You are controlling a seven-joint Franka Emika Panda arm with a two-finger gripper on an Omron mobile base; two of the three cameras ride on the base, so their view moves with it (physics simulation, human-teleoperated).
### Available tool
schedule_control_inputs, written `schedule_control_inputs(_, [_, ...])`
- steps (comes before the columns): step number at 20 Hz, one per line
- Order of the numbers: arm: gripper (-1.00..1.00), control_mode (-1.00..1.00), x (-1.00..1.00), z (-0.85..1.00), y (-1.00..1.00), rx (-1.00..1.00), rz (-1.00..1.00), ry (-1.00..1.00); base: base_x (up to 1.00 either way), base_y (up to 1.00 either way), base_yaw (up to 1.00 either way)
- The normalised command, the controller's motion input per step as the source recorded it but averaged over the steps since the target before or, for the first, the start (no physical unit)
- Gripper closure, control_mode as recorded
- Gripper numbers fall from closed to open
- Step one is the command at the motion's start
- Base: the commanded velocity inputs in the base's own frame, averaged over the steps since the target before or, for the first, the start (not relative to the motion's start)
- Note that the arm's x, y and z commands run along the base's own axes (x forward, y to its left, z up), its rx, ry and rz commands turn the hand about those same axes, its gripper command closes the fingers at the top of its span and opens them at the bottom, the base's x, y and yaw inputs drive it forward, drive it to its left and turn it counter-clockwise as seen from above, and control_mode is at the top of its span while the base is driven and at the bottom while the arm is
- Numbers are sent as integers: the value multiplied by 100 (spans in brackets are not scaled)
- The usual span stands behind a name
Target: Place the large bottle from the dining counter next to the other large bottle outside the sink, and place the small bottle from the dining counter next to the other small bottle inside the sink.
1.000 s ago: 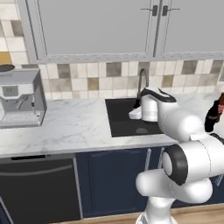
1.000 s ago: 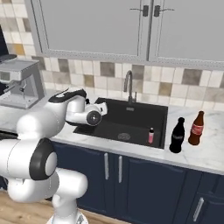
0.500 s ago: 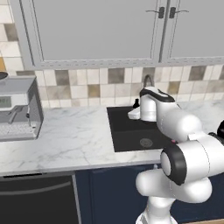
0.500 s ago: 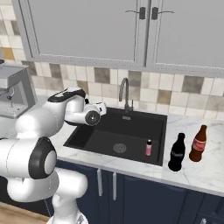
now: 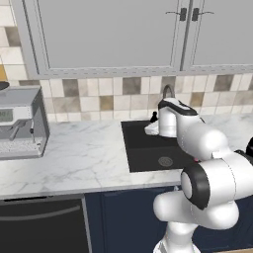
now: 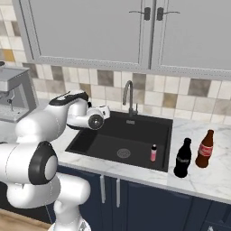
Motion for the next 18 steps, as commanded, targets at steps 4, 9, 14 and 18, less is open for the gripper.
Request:
schedule_control_inputs(4, [100,100,0,0,0,0,0,0,0,0,0])
schedule_control_inputs(9, [100,-100,2,0,0,3,0,0,0,0,0])
schedule_control_inputs(14, [100,-100,12,-8,0,4,0,0,0,0,0])
schedule_control_inputs(18, [100,-100,1,-24,-6,0,3,0,0,0,0])
